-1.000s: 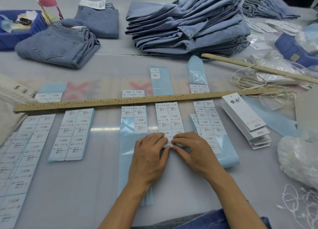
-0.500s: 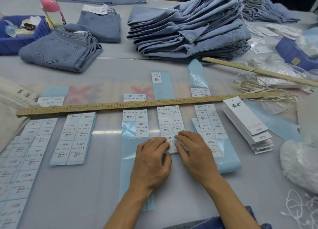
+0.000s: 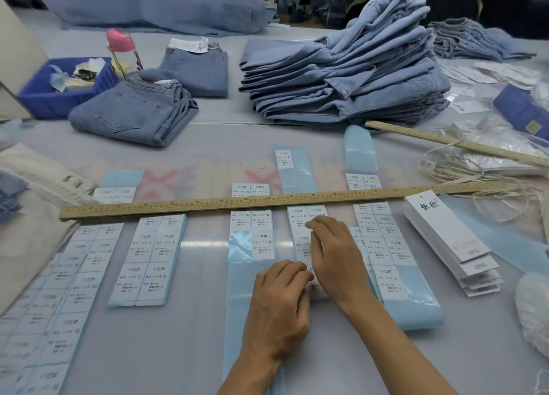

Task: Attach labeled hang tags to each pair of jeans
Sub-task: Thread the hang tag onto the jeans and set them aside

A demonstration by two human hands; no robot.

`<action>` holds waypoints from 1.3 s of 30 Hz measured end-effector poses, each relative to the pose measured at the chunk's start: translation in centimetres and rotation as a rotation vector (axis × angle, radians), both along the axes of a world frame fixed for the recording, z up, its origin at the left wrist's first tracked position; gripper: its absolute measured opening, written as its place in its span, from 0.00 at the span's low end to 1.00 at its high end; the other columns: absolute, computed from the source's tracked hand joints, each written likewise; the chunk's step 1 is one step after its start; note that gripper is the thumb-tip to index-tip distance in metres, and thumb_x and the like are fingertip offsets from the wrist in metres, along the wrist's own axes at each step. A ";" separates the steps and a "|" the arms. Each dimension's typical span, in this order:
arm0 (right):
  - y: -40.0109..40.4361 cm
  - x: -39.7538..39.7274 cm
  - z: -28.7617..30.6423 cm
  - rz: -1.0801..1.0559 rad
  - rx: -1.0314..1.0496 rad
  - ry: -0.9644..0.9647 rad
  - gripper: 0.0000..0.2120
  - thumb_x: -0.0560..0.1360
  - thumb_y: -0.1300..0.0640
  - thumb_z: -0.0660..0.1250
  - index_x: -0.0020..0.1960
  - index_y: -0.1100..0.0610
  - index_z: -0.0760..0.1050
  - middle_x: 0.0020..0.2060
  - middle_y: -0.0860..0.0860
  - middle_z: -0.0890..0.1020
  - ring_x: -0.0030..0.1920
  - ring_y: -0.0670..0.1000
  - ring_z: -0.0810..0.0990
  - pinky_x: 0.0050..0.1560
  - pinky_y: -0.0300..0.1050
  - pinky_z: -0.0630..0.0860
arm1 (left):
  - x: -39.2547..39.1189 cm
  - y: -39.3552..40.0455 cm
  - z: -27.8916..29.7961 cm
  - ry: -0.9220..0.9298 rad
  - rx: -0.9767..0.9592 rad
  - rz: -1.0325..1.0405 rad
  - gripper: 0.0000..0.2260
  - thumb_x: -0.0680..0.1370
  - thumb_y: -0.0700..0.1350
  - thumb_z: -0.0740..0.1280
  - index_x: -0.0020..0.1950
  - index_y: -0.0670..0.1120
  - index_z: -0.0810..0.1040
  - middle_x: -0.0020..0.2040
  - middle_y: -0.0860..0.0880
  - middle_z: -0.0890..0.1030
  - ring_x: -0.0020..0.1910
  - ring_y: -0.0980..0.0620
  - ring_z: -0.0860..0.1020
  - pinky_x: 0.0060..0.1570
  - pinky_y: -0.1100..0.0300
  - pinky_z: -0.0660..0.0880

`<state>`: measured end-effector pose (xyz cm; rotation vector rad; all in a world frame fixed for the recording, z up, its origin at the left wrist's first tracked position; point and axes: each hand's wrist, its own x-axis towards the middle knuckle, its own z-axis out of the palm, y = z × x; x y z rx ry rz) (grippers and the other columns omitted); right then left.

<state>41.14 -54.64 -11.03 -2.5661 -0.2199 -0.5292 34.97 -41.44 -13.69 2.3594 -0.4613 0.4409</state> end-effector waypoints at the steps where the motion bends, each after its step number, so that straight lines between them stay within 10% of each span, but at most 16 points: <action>1: 0.5 1.5 0.4 -0.011 0.025 0.007 0.11 0.79 0.68 0.66 0.60 0.63 0.81 0.58 0.55 0.82 0.59 0.57 0.78 0.57 0.49 0.78 | 0.0 0.0 0.1 0.002 -0.016 0.025 0.11 0.78 0.44 0.60 0.52 0.48 0.82 0.52 0.54 0.81 0.55 0.52 0.78 0.54 0.58 0.72; 13: 4.5 16.2 -2.4 -0.163 -0.013 0.108 0.12 0.82 0.59 0.58 0.57 0.58 0.80 0.54 0.52 0.82 0.55 0.55 0.76 0.53 0.51 0.75 | 1.4 0.1 -1.3 0.209 -0.384 0.348 0.02 0.70 0.49 0.65 0.37 0.57 0.74 0.26 0.59 0.68 0.21 0.63 0.64 0.25 0.72 0.67; 20: 4.6 16.4 -3.6 -0.187 -0.002 0.026 0.08 0.78 0.64 0.61 0.51 0.60 0.79 0.49 0.52 0.81 0.51 0.55 0.76 0.48 0.50 0.75 | 4.3 3.3 4.3 0.938 -0.312 0.032 0.04 0.78 0.52 0.61 0.51 0.59 0.73 0.43 0.55 0.84 0.43 0.58 0.82 0.52 0.66 0.76; 24: 4.3 16.5 -3.3 -0.205 0.136 0.085 0.15 0.75 0.68 0.59 0.58 0.60 0.78 0.55 0.51 0.80 0.55 0.55 0.76 0.53 0.49 0.74 | 11.2 4.1 7.5 0.563 -0.177 0.071 0.10 0.82 0.52 0.59 0.51 0.67 0.76 0.41 0.65 0.83 0.38 0.62 0.81 0.39 0.64 0.75; 26: 4.3 16.3 -3.1 -0.221 0.245 0.098 0.16 0.73 0.70 0.57 0.56 0.59 0.76 0.54 0.50 0.79 0.52 0.55 0.77 0.51 0.50 0.74 | 17.5 3.4 7.8 0.215 -0.136 0.112 0.11 0.82 0.46 0.63 0.54 0.59 0.83 0.46 0.60 0.85 0.46 0.60 0.81 0.48 0.62 0.76; 29: 4.3 16.2 -2.9 -0.237 0.296 0.116 0.15 0.74 0.71 0.56 0.54 0.59 0.75 0.53 0.50 0.77 0.46 0.55 0.76 0.44 0.48 0.72 | 27.2 1.6 6.9 0.278 0.157 -0.001 0.12 0.83 0.40 0.64 0.65 0.45 0.81 0.65 0.49 0.80 0.65 0.48 0.76 0.66 0.54 0.70; 34: 4.2 16.3 -2.3 -0.207 0.285 0.167 0.08 0.77 0.64 0.62 0.55 0.55 0.69 0.52 0.46 0.70 0.42 0.53 0.73 0.41 0.47 0.66 | 31.9 1.2 2.6 0.308 0.369 -0.012 0.12 0.78 0.50 0.70 0.42 0.44 0.74 0.45 0.48 0.77 0.50 0.43 0.78 0.45 0.53 0.73; 39: 4.4 16.1 -2.3 -0.244 0.394 0.164 0.06 0.79 0.60 0.54 0.52 0.52 0.68 0.45 0.43 0.71 0.41 0.50 0.74 0.41 0.48 0.70 | 30.9 0.9 1.5 0.176 0.456 -0.037 0.16 0.80 0.59 0.65 0.57 0.47 0.80 0.56 0.51 0.81 0.56 0.46 0.78 0.52 0.48 0.77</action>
